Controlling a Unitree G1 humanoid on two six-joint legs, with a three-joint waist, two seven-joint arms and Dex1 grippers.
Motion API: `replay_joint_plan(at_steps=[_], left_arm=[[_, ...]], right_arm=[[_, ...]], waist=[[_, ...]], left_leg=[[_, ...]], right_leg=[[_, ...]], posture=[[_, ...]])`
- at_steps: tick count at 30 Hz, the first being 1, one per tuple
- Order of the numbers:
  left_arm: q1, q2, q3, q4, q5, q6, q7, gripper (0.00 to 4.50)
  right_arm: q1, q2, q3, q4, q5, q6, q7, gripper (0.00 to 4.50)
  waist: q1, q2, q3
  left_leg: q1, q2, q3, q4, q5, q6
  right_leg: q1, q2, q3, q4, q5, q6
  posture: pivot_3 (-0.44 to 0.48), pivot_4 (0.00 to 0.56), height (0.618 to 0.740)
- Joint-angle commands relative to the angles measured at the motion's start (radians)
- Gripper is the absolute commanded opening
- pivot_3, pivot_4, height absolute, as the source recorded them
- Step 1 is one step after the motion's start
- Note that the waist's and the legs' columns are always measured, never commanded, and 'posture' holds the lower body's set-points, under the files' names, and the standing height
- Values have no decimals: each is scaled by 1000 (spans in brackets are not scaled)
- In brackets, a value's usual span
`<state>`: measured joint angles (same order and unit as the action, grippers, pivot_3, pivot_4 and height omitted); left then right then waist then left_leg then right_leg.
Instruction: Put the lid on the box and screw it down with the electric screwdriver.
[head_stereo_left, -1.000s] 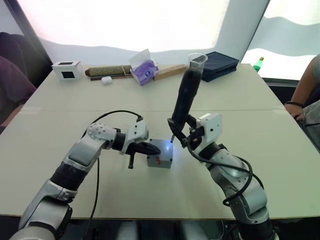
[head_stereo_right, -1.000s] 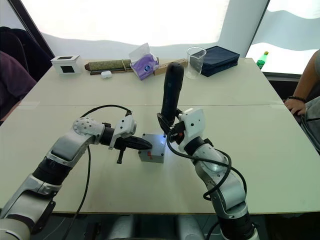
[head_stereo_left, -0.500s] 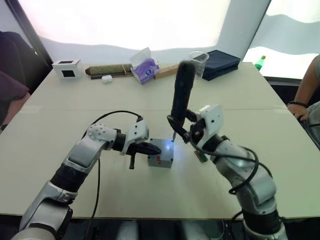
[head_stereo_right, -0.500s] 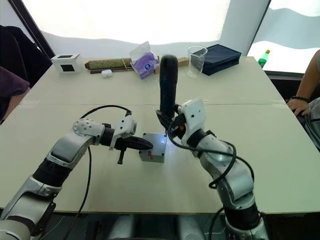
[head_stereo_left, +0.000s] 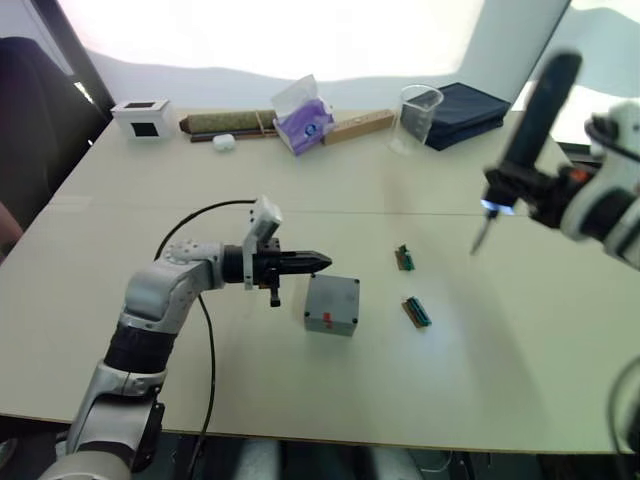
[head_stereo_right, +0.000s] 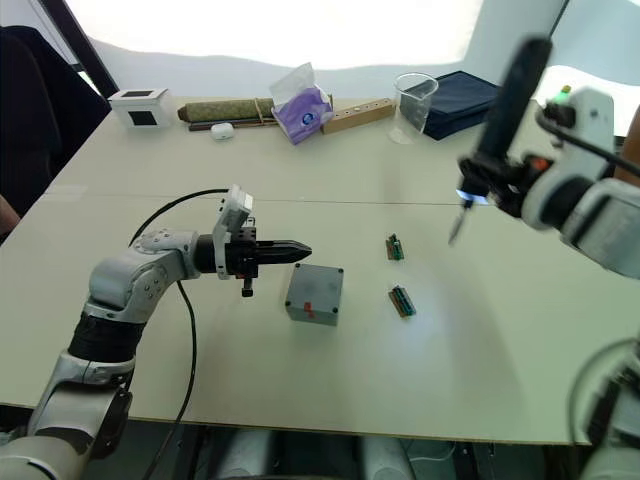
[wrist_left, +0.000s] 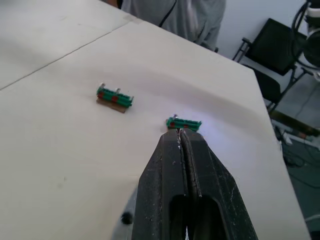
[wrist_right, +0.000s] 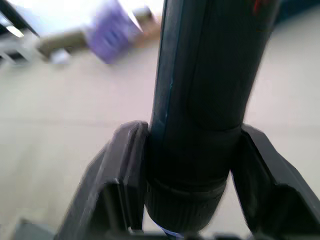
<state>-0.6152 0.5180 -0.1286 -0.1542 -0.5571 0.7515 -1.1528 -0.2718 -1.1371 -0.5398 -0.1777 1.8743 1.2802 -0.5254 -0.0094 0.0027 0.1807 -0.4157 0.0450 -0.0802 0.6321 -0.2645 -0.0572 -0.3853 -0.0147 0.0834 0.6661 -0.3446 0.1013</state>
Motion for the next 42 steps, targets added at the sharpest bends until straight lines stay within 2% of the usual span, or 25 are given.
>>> replay_joint_plan(at_steps=[1, 4, 9, 20, 22, 24, 26, 31, 35, 39, 42], left_arm=[[-14, 52, -87, -87, 27, -53, -85, 0], [-27, 74, -129, -89, 52, -91, -116, 0], [-61, 58, -157, -52, 92, -152, -121, 0], [-51, 66, -152, -46, 96, -146, -102, 0], [-48, 68, -152, -50, 94, -141, -97, 0], [-48, 67, -151, -49, 93, -138, -93, 0], [-51, 64, -149, -41, 94, -136, -85, 0], [-66, 58, -141, -15, 100, -131, -60, 0], [-140, 18, -90, 112, 116, -143, 12, 0], [-204, 3, -67, 223, 150, -195, 32, 0], [-251, 20, -74, 338, 218, -270, 32, 0]], right_arm=[[197, -94, -88, 22, 98, 60, 95, 2035], [300, -131, -94, 42, 98, 72, 209, 2035], [350, -147, -7, 126, 79, 20, 183, 2035], [281, -143, 136, 195, -94, 22, 281, 2035], [270, -140, 148, 196, -148, 26, 304, 3035], [262, -134, 154, 195, -189, 30, 328, 3551], [251, -128, 156, 190, -231, 32, 348, 4360], [235, -140, 144, 129, -366, 31, 420, 4434], [142, -242, 92, -2, -505, -4, 522, 4434], [106, -320, 110, -108, -681, -61, 639, 4434], [26, -271, 163, -211, -728, -150, 700, 4434]], waist=[[-2, 0, 0], [-18, 4, 2], [-33, 2, 4], [-31, 2, 4], [-30, 2, 4], [-27, 2, 4], [-24, 2, 4], [-23, 2, 4], [-24, 3, 3], [-28, 3, 3], [-30, 2, 3]], left_leg=[[0, 1, 1, -1, 0, 0], [0, 2, 6, -1, 0, 0], [8, 2, 8, -1, 1, 5], [7, 3, 11, -1, 1, 5], [7, 2, 11, -1, 1, 5], [7, 2, 11, 0, 1, 5], [7, 2, 11, 0, 1, 5], [7, 2, 11, 0, 1, 5], [7, 2, 12, 1, 1, 5], [8, 3, 12, 1, 1, 5], [8, 3, 12, 1, 2, 4]], right_leg=[[0, 0, 0, -1, 0, 0], [-5, 2, 7, 0, 0, -1], [-2, 4, 11, 5, 1, -1], [-4, 4, 15, 5, 2, 1], [-4, 4, 15, 5, 2, 1], [-3, 3, 15, 5, 2, 1], [-3, 3, 15, 5, 2, 1], [-3, 3, 15, 5, 2, 1], [-4, 3, 15, 7, 2, 2], [-4, 4, 15, 8, 2, 2], [-5, 4, 15, 8, 2, 2]], posture=[[0, 150, 737], [0, 150, 737], [0, 150, 737], [0, 150, 737], [0, 150, 737], [0, 150, 737], [0, 150, 737], [0, 150, 737], [0, 150, 737], [0, 150, 737], [0, 150, 737]])
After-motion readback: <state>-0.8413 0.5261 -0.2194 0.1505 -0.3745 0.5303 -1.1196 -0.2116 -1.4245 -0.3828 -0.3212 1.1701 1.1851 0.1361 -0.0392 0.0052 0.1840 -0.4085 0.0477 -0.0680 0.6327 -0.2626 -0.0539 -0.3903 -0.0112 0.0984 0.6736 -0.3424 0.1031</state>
